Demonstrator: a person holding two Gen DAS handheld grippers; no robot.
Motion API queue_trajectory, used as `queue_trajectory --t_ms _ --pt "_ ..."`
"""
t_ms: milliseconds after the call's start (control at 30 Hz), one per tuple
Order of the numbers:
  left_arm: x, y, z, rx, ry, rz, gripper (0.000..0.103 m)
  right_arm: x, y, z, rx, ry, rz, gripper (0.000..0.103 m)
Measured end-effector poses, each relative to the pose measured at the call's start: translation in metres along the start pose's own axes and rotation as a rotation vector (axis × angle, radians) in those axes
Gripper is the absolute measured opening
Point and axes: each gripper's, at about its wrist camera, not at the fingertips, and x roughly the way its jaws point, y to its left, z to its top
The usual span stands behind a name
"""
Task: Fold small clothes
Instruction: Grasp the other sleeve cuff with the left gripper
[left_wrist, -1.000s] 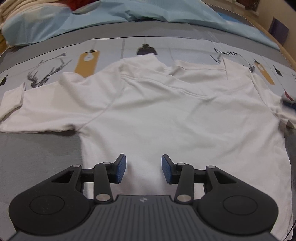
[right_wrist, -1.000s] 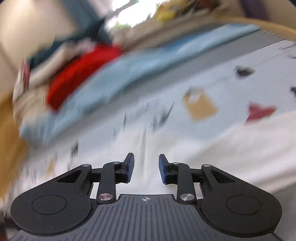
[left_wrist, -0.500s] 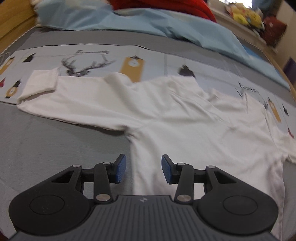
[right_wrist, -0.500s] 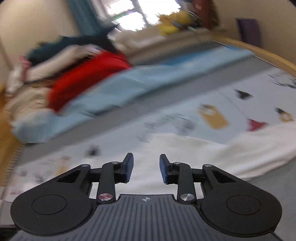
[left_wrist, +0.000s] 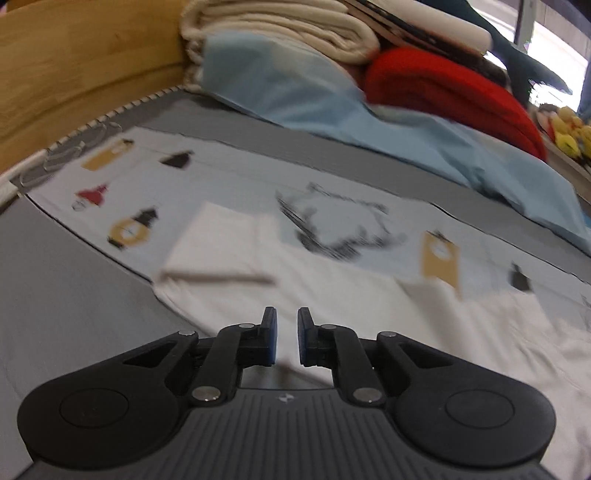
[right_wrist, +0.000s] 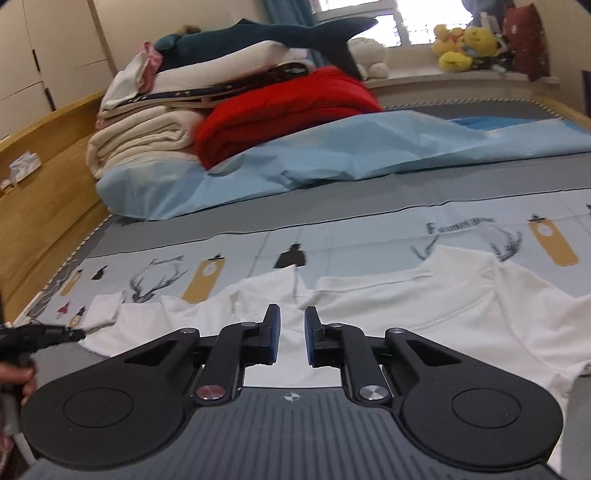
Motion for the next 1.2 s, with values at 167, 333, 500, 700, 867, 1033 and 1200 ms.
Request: queue_trajectory --t_ms 167,333,500,700,867,1033,1200 --pt "0.037 0.004 0.004 0.073 -0.046 0.069 0.022 0.014 -0.002 -0.005 0.029 0.063 0.053 0.016" --pt "0.070 -0.001 0.010 0.066 -0.048 0.057 0.047 0.024 -0.003 -0.014 0.029 0.102 0.053 0.016" --pt "0.105 -0.008 0.011 0.088 0.007 0.087 0.047 0.029 -0.004 -0.018 0.019 0.128 0.057 0.016" --pt "0.107 -0.001 0.012 0.096 0.016 0.099 0.015 0.035 -0.007 -0.022 0.011 0.166 0.022 0.016" --pt "0.073 0.001 0.031 0.055 -0.058 0.132 0.013 0.044 -0.017 -0.030 0.013 0.271 -0.094 0.016" --pt "0.003 -0.013 0.056 -0.025 -0.147 0.009 0.013 0.048 -0.039 -0.043 0.114 0.361 -0.139 0.016" --pt "-0.082 -0.042 0.062 -0.162 -0.137 -0.195 0.013 0.036 -0.050 -0.041 0.211 0.346 -0.110 0.016"
